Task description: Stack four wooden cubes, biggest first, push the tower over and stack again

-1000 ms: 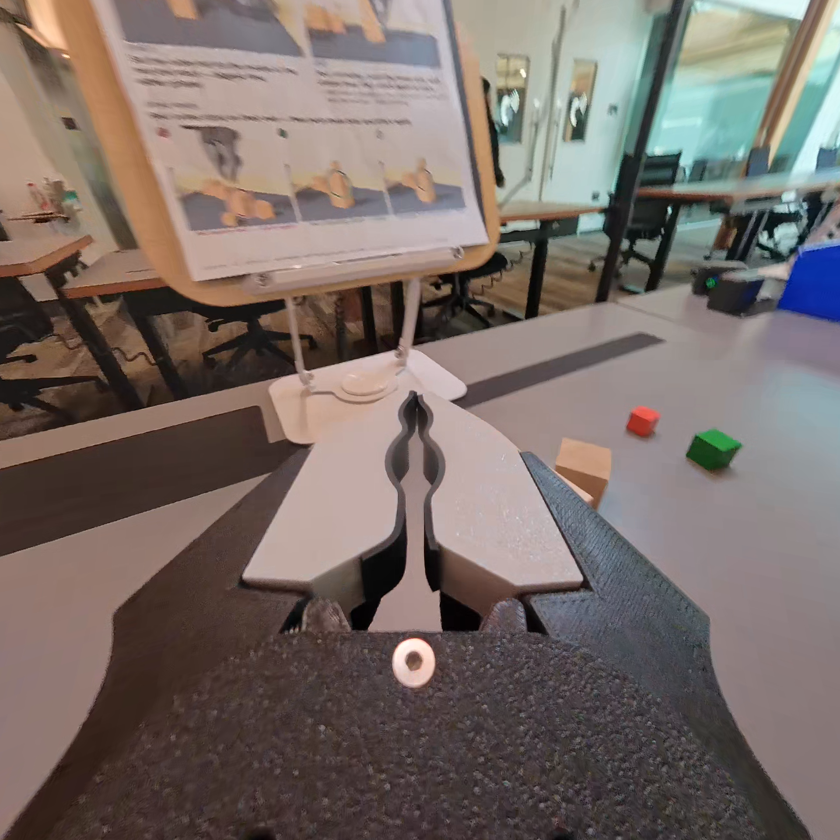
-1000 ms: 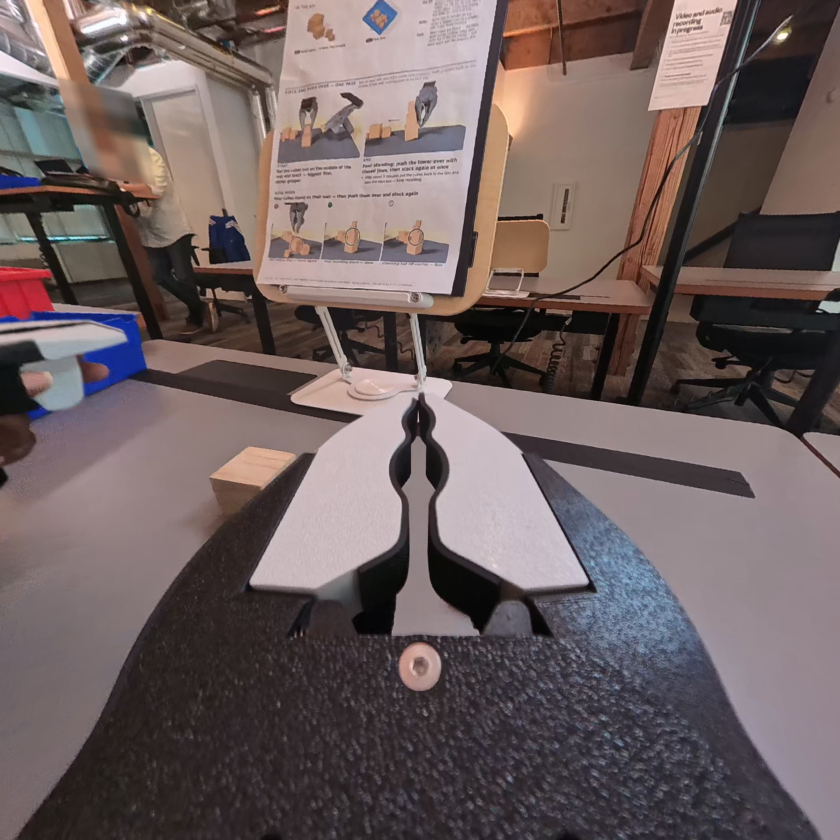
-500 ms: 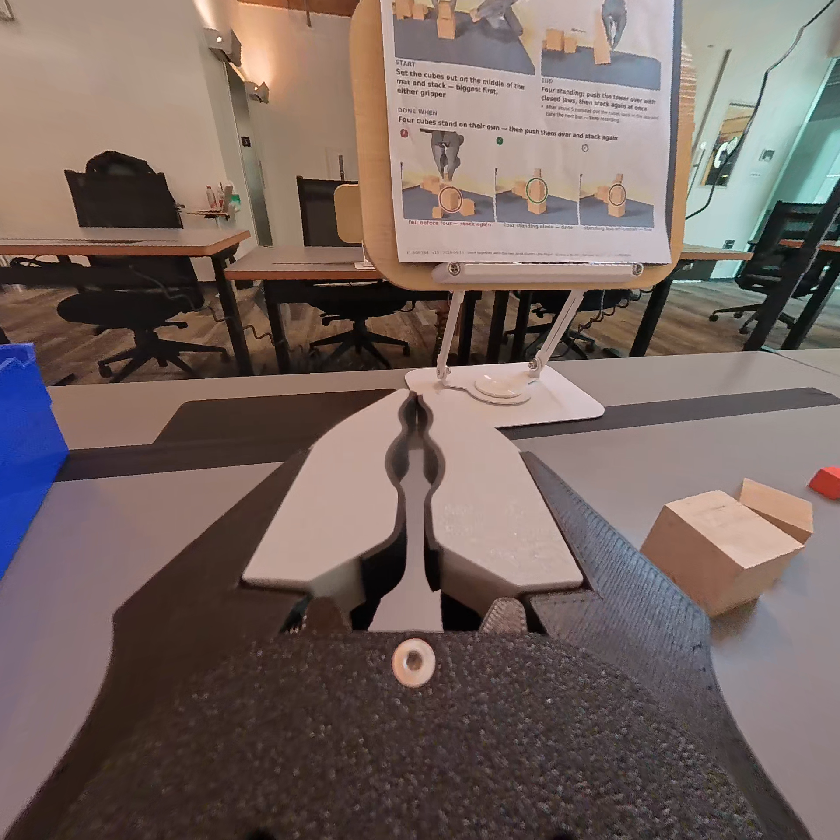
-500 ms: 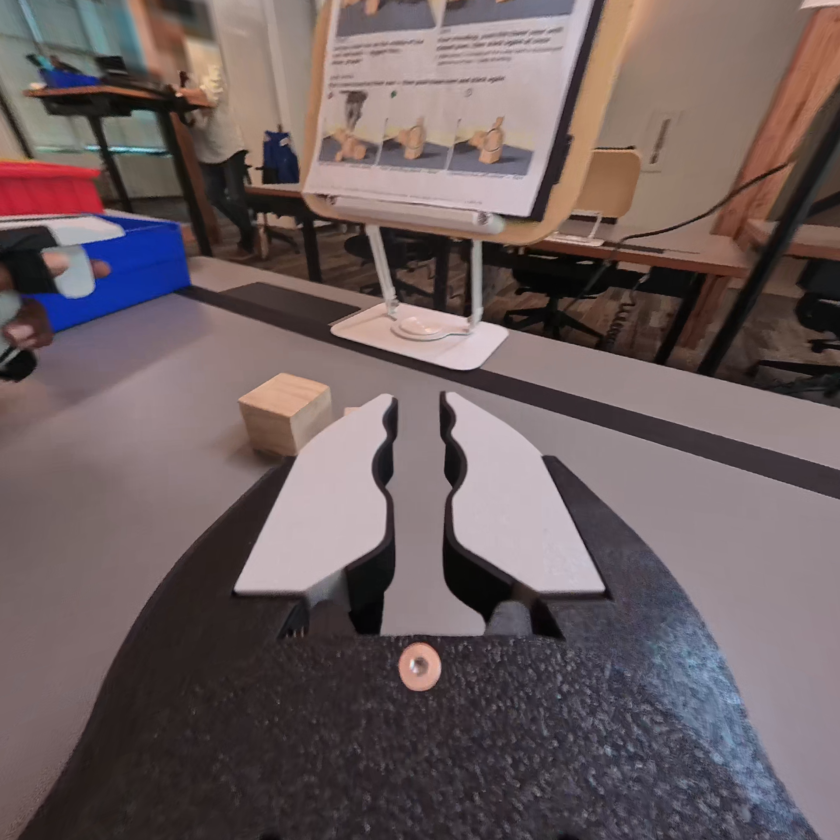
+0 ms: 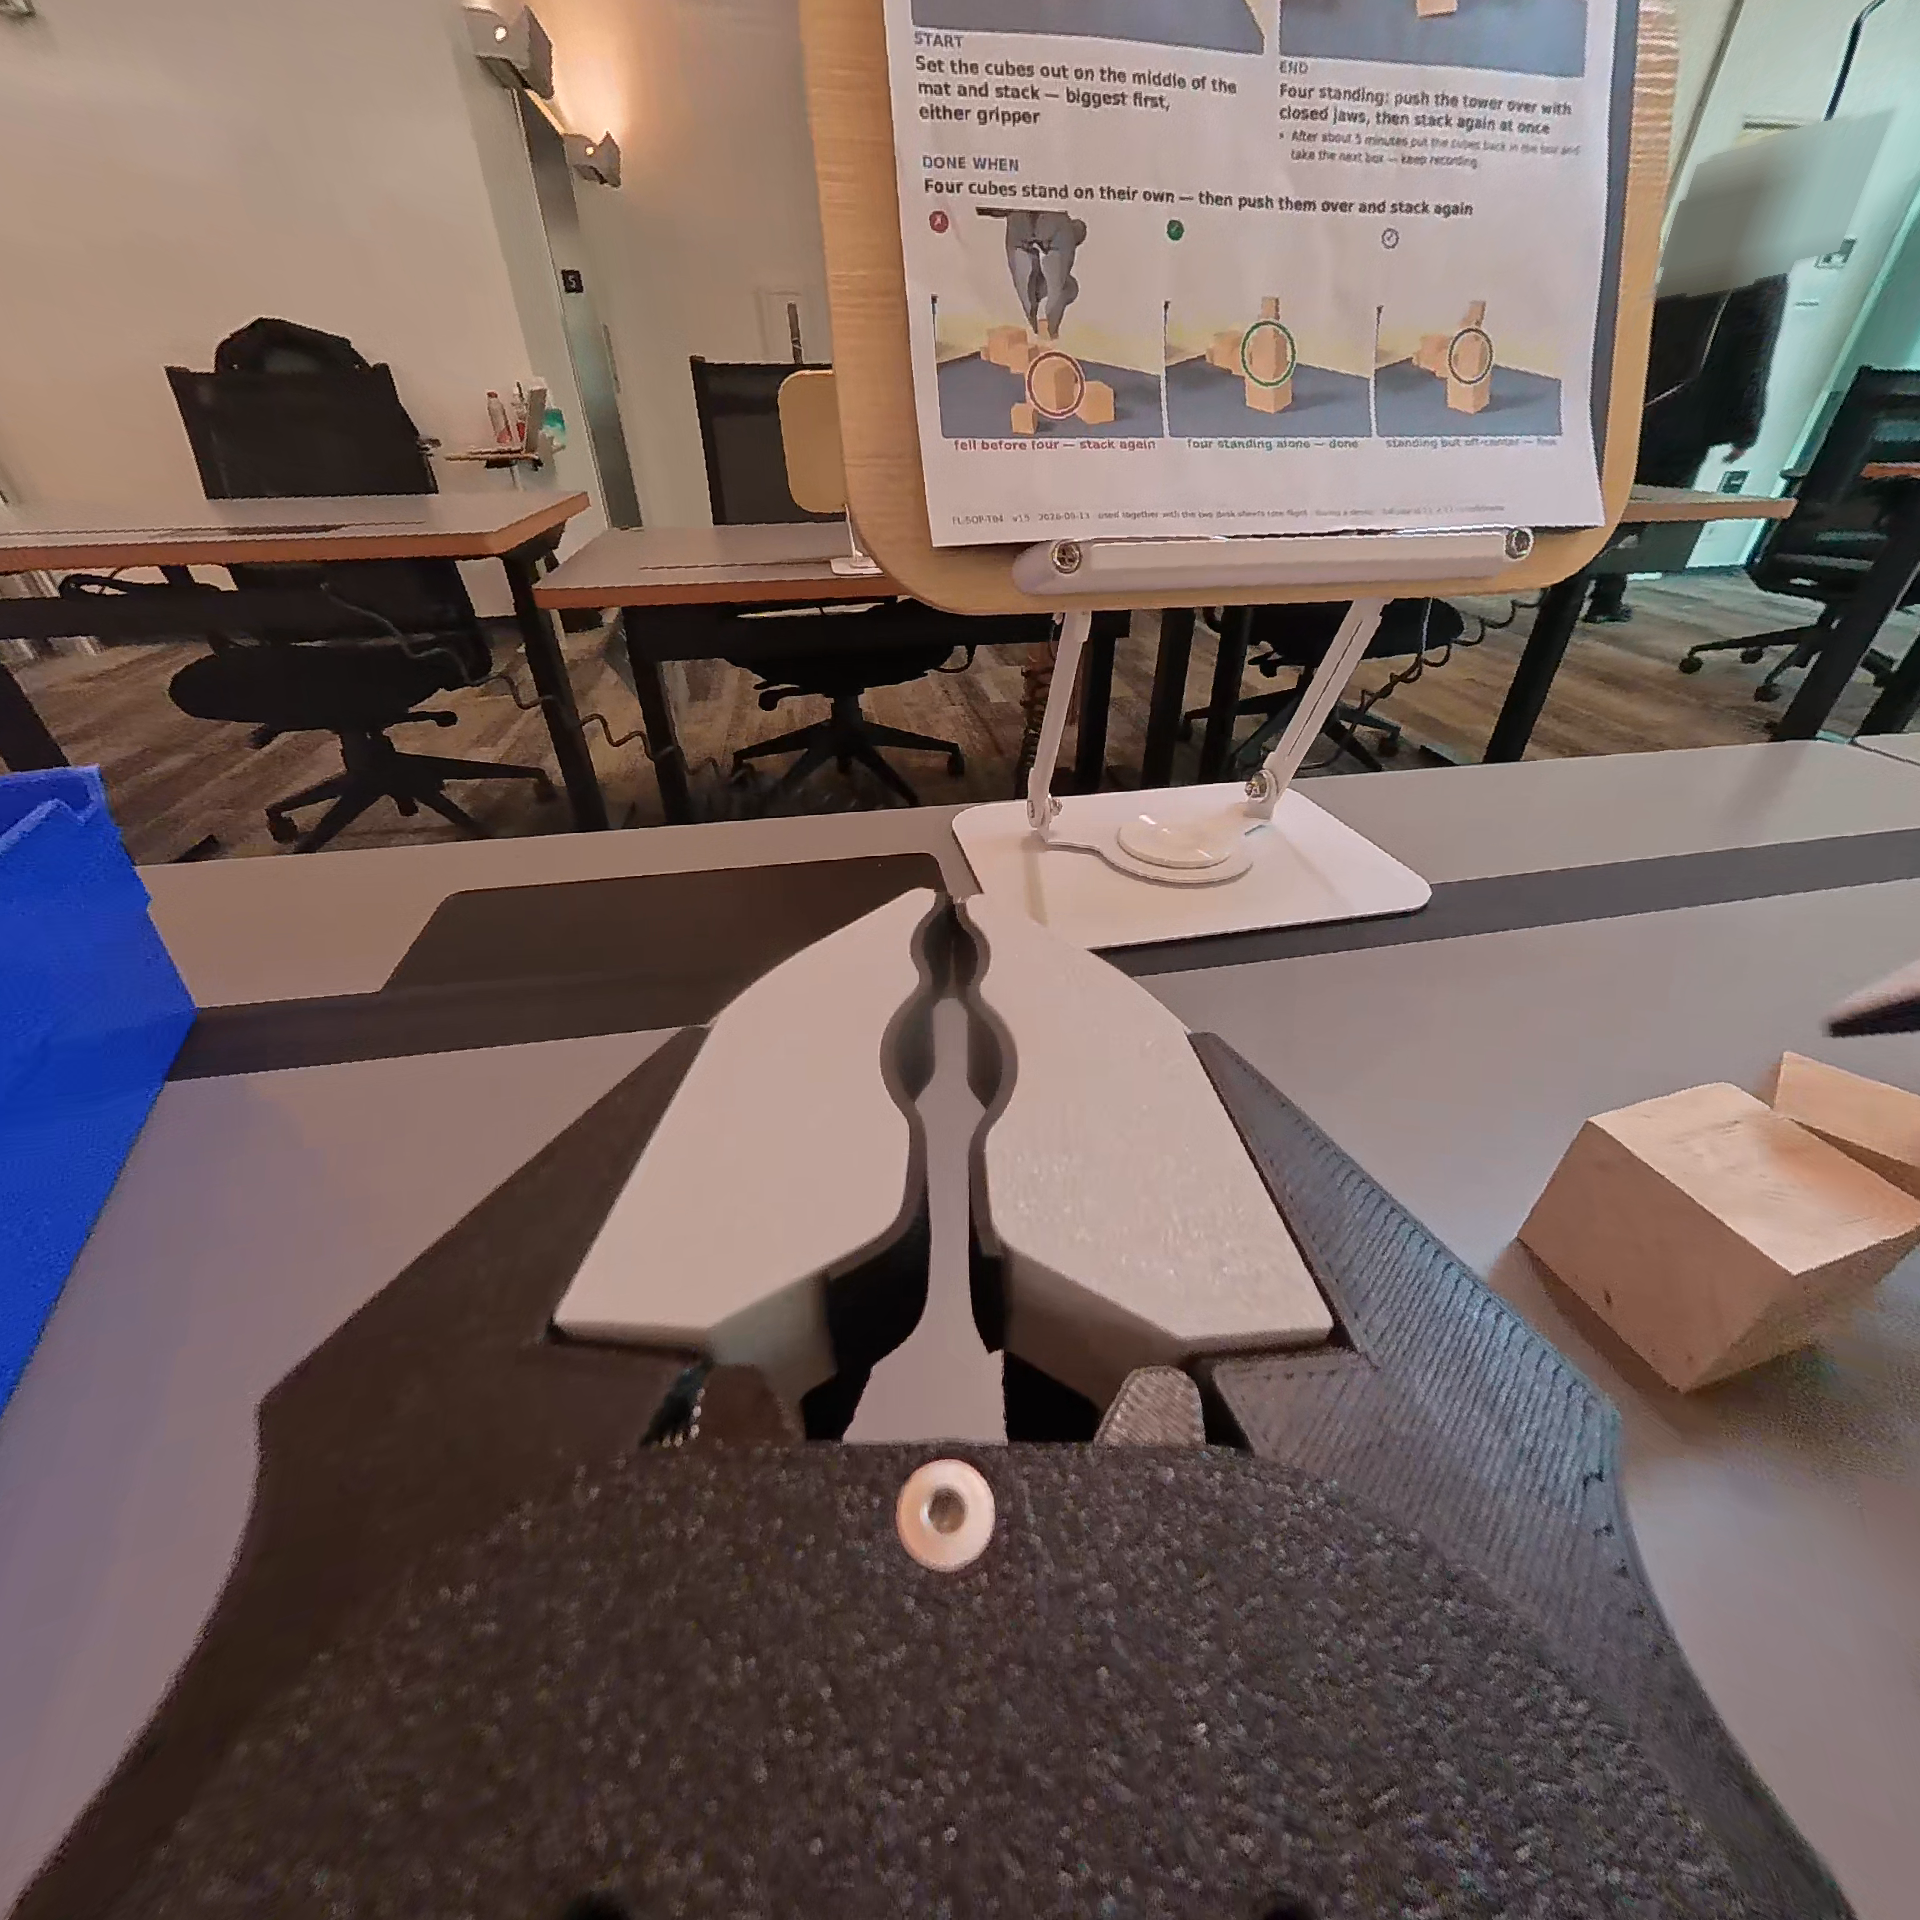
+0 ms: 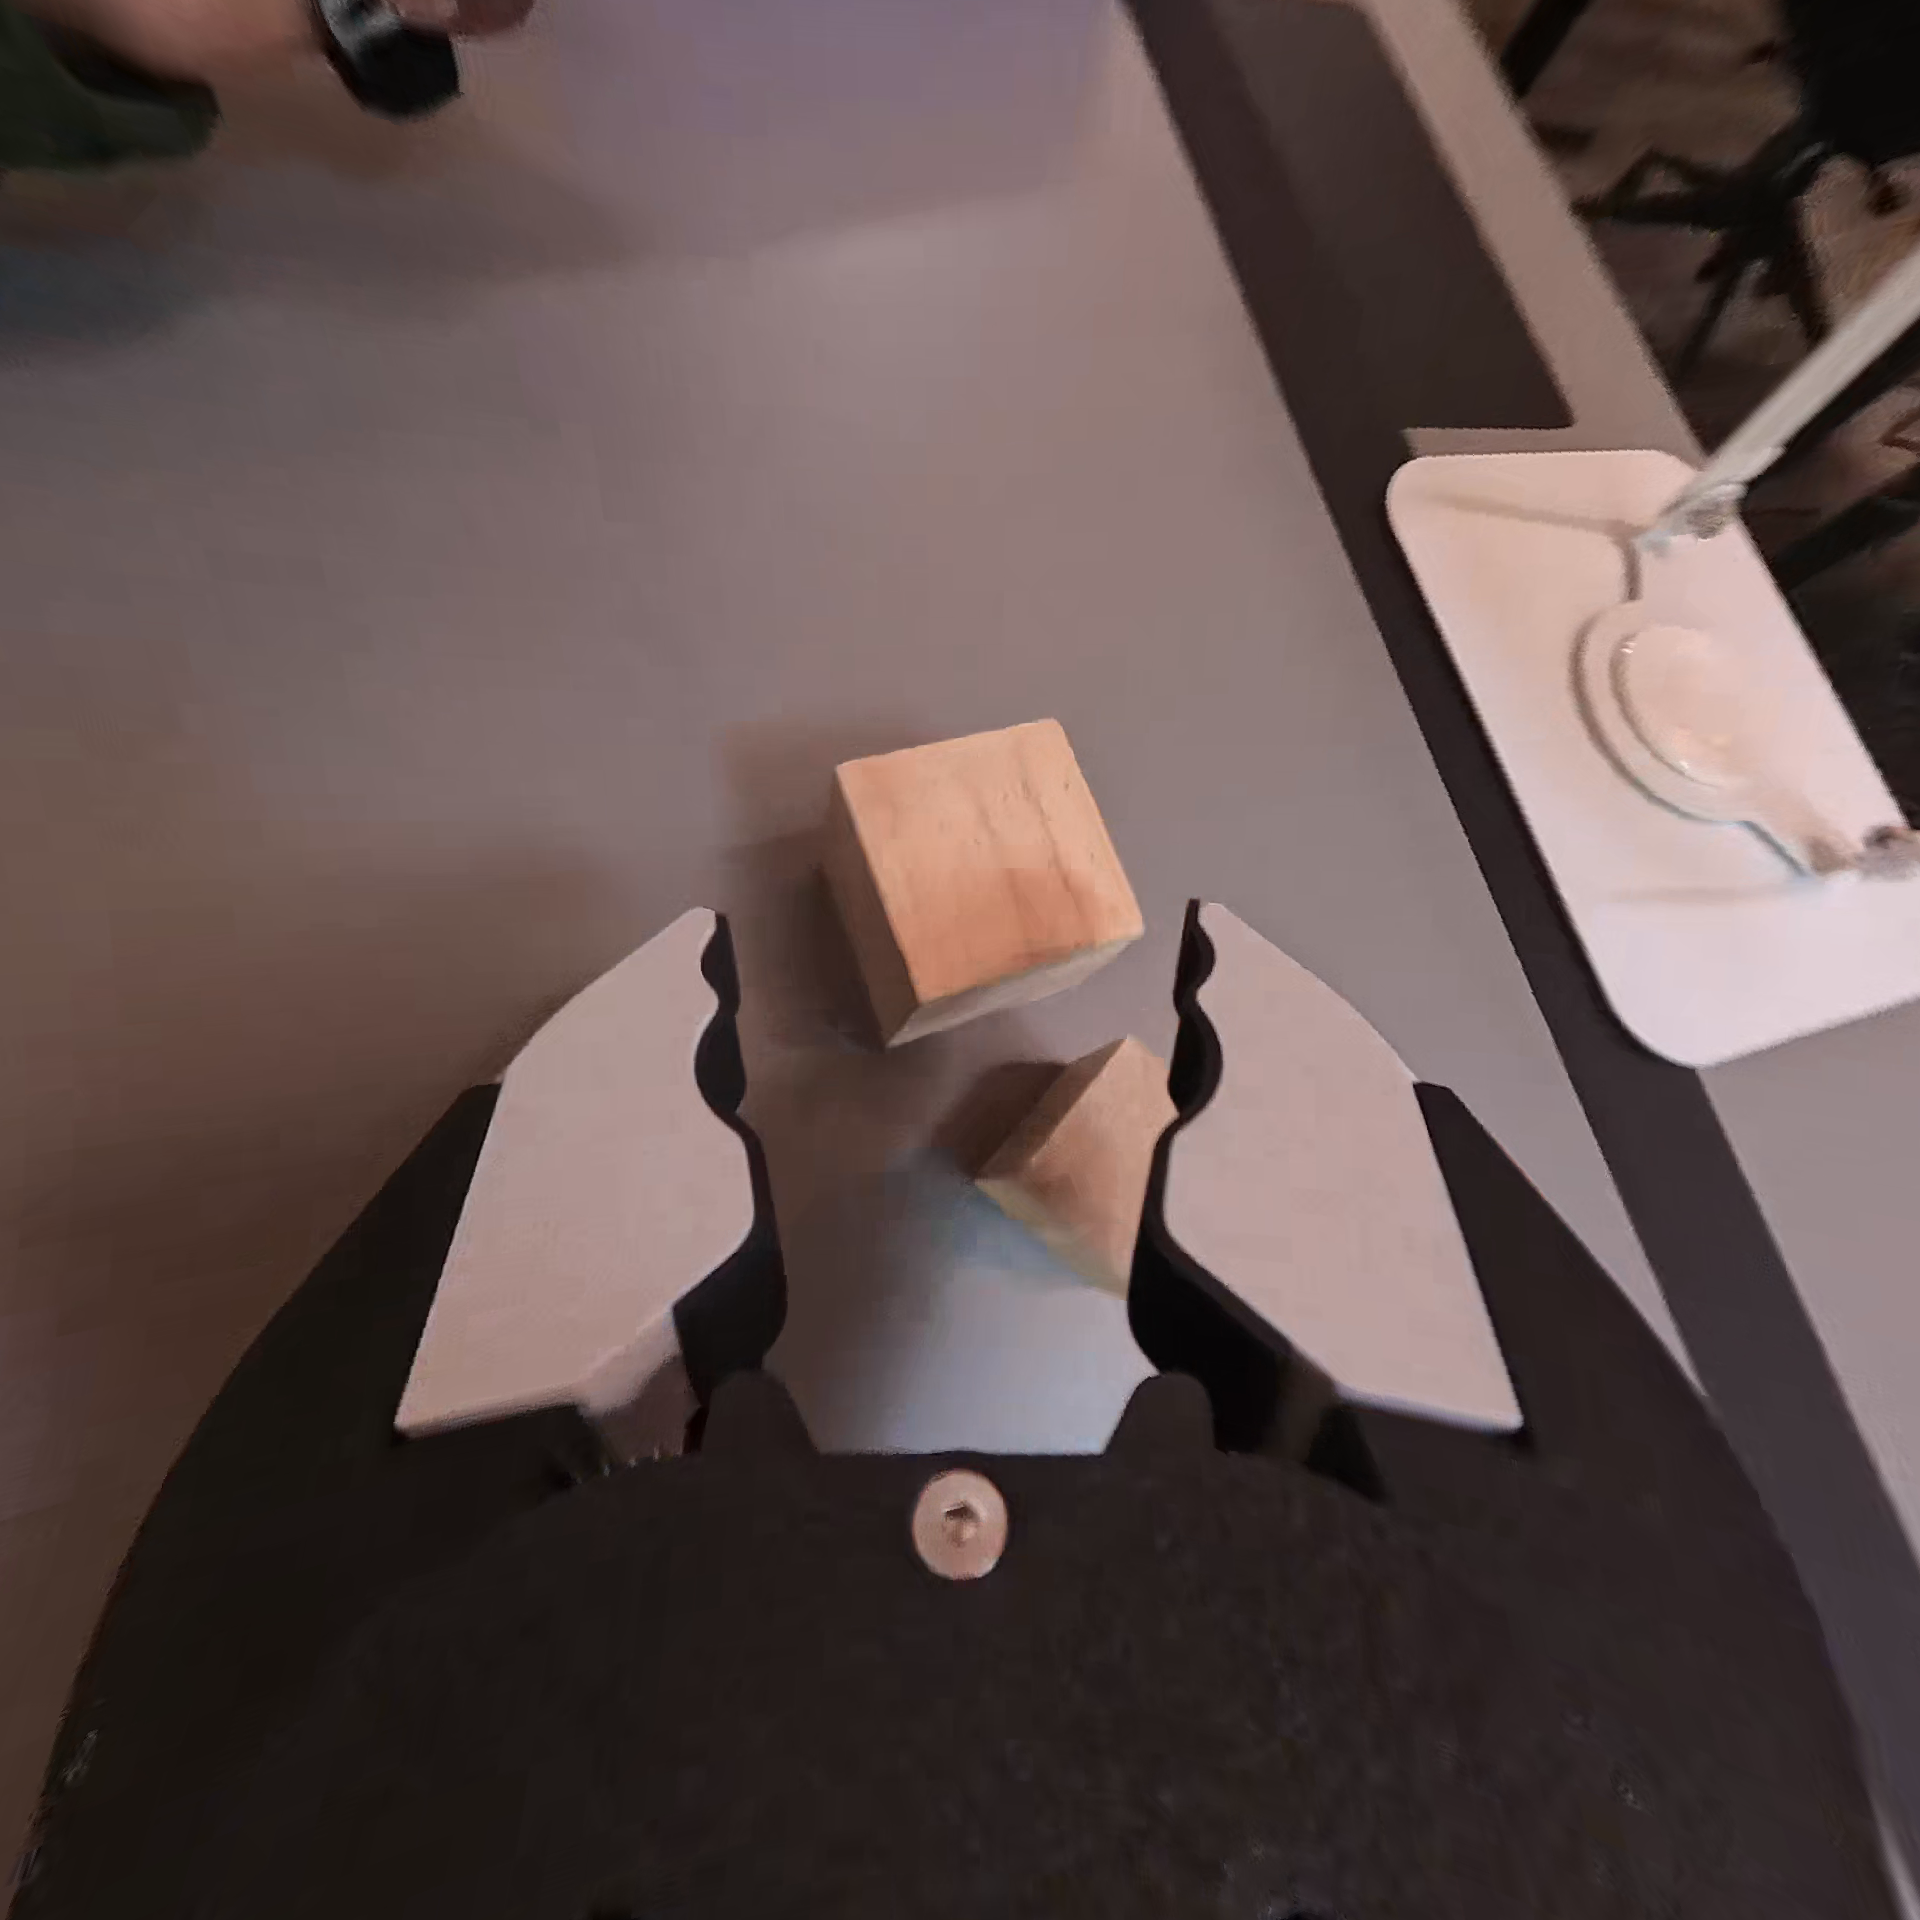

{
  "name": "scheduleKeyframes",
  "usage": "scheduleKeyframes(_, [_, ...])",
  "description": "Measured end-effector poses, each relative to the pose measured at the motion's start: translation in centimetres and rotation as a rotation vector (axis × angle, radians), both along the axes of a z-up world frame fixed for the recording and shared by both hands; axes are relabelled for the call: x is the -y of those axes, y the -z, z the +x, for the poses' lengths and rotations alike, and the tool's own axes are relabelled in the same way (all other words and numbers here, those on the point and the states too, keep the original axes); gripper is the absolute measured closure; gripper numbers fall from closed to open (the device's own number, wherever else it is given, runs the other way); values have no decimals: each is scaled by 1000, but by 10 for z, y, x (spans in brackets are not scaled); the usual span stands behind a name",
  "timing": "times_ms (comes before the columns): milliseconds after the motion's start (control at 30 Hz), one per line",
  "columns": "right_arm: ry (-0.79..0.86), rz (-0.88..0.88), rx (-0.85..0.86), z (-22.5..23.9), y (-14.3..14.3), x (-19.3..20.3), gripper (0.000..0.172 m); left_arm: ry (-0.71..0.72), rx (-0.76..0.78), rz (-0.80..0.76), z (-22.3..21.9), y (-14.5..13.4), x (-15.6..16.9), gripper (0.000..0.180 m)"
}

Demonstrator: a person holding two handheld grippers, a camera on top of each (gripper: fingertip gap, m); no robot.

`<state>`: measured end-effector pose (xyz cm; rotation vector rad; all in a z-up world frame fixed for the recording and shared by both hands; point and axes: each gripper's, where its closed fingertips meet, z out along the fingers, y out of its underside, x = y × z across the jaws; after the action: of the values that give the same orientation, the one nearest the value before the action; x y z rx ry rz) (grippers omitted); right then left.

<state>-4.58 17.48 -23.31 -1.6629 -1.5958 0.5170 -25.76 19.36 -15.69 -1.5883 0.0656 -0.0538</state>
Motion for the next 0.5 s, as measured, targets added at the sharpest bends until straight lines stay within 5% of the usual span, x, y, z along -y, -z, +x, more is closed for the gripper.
scheduleKeyframes(100, [-73,-22,140,-13,15,-15,92,-3,-13,-2,-2,2,0,180])
scheduleKeyframes(167, [-120,-74,216,-15,26,-14,110,-11,-14,-6,-5,4,-1,180])
scheduleKeyframes(500, [-205,-47,118,-39,3,43,114,-30,16,-6,-11,2,-1,180])
